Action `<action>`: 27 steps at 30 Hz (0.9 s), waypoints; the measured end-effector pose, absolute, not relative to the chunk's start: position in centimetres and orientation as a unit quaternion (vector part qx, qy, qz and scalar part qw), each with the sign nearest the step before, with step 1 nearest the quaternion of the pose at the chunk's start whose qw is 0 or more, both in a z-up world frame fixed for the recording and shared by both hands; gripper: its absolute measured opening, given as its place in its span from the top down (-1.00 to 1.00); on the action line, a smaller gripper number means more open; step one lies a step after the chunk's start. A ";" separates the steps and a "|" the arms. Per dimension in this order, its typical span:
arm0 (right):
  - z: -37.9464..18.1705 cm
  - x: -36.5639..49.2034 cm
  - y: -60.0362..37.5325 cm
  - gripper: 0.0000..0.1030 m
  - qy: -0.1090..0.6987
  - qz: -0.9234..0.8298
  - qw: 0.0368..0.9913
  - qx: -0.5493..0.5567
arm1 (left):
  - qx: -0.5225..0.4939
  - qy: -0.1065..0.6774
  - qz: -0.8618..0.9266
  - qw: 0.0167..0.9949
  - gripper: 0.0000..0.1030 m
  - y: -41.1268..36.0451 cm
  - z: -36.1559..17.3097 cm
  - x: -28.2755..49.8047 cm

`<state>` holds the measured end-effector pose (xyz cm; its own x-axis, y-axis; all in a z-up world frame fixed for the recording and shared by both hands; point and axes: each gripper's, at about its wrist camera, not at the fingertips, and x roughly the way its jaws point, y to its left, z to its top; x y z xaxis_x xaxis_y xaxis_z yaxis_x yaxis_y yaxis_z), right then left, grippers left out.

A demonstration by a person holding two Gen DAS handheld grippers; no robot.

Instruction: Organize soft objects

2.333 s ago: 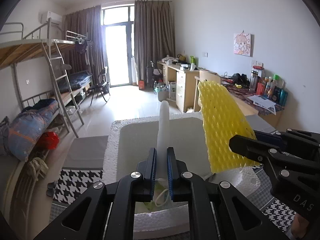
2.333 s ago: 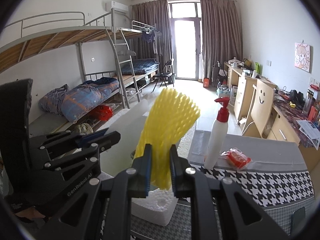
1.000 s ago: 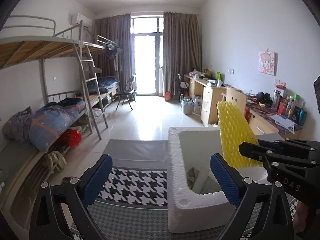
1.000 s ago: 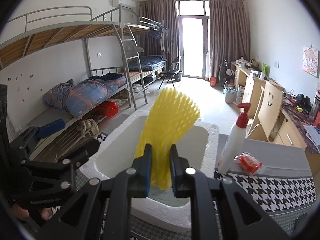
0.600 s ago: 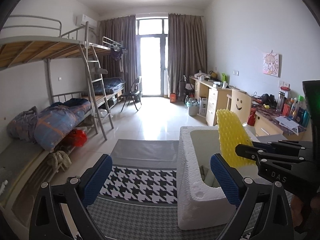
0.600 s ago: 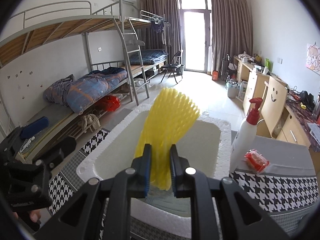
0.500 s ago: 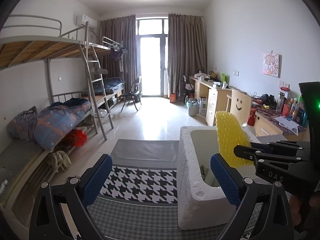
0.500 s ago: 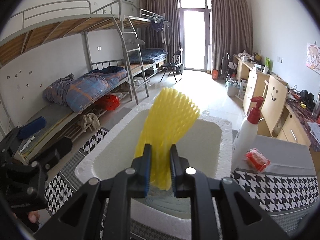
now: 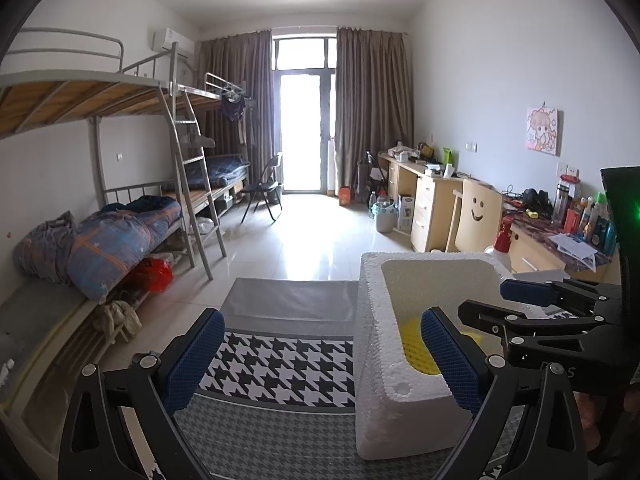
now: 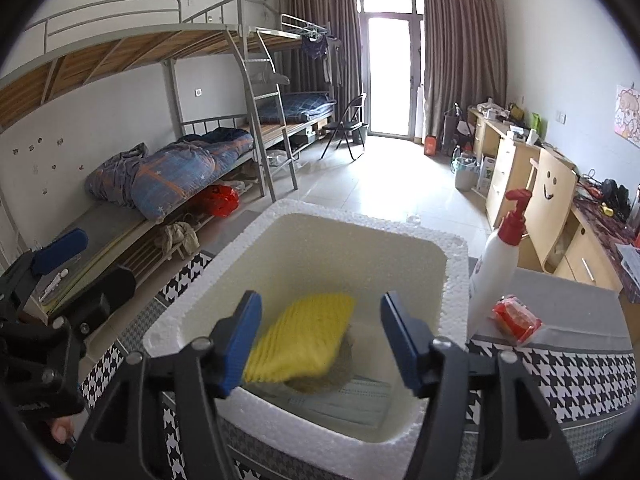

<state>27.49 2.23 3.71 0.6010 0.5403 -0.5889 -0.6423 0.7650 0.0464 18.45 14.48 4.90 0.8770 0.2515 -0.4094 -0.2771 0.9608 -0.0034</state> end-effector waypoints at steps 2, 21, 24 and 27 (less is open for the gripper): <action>3.8 27.3 2.1 -0.29 0.297 0.332 0.891 -0.084 | -0.031 0.205 0.135 0.969 -0.92 14.3 5.1 18.4; 5.3 25.4 -1.6 -0.55 0.260 0.306 0.913 -0.072 | -0.016 0.194 0.106 0.975 -0.92 10.8 6.3 18.6; 5.6 24.9 -2.3 -0.60 0.250 0.301 0.918 -0.070 | -0.014 0.191 0.100 0.976 -0.92 10.2 6.6 18.5; 6.0 24.5 -3.0 -0.62 0.244 0.296 0.921 -0.066 | -0.015 0.188 0.095 0.978 -0.92 9.7 6.8 18.3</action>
<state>24.54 -3.03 5.99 0.7065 0.5125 -0.4881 -0.5768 0.8166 0.0225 18.27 9.67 6.79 0.9115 0.1797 -0.3701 -0.1906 0.9816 0.0072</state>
